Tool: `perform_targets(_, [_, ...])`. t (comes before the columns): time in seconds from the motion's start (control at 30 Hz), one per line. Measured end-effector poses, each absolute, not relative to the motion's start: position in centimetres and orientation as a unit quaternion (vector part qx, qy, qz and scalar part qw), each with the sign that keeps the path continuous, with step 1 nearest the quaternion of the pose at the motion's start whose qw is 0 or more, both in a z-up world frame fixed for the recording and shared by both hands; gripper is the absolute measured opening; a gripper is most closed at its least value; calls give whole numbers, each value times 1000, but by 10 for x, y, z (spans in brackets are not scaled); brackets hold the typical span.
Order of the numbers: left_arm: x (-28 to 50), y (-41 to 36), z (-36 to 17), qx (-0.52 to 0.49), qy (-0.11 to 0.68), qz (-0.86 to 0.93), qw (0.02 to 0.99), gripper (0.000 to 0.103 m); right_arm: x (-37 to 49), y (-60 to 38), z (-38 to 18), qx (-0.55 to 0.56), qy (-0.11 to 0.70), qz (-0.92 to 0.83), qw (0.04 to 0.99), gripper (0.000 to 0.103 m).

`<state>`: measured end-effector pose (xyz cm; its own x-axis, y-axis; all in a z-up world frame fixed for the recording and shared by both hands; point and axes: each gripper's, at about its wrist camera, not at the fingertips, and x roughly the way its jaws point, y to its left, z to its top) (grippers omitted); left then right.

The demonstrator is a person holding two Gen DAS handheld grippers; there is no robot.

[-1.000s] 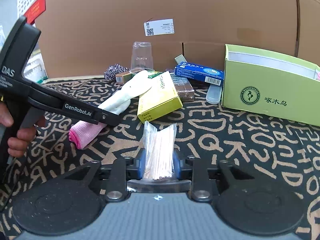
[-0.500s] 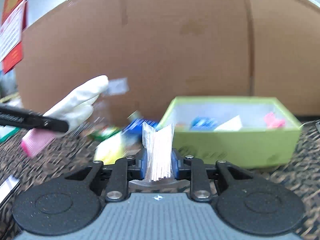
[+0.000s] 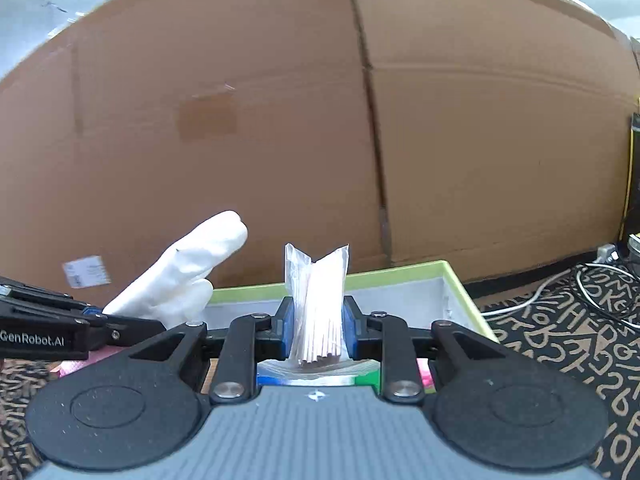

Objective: Organize objects
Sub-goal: 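Carry glove and stick bag into the green shoebox and release them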

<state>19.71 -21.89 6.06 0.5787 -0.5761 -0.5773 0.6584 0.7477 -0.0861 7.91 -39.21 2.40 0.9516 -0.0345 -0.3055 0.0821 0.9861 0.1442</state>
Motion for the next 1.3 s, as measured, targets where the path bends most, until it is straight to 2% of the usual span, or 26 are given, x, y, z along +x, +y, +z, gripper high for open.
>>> perform_targets(0.37, [235, -265, 12, 97, 335, -334, 876, 8, 102, -410, 4, 71, 163, -35, 984, 28])
perform_targets(0.43, [235, -267, 10, 95, 332, -335, 877, 11, 107, -408, 2, 57, 167, -38, 983, 31])
perform_targets(0.47, [236, -268, 11, 92, 329, -335, 878, 21, 108, -406, 0, 51, 173, -37, 983, 34])
perform_targets(0.5, [235, -269, 11, 89, 326, -338, 878, 52, 109, -405, -3, 45, 179, -35, 982, 50])
perform_targets(0.53, [234, -267, 11, 85, 321, -339, 880, 67, 110, -403, -5, 37, 180, -40, 982, 63])
perform_targets(0.57, [231, -264, 13, 78, 308, -328, 889, 83, 110, -401, -6, 27, 178, -52, 982, 67])
perform_targets(0.6, [229, -261, 14, 75, 295, -323, 896, 96, 108, -400, -7, 17, 176, -58, 983, 76])
perform_targets(0.63, [227, -259, 15, 75, 285, -321, 900, 101, 107, -400, -8, 12, 176, -60, 982, 81])
perform_targets(0.8, [220, -253, 22, 73, 270, -328, 902, 103, 101, -401, -12, -2, 186, -56, 981, 87])
perform_targets(0.93, [214, -250, 31, 67, 268, -327, 904, 103, 92, -401, -5, -1, 188, -64, 980, 87])
perform_targets(1.3, [167, -196, 75, 29, 216, -334, 917, 103, 20, -381, 44, 13, 100, -57, 993, 97])
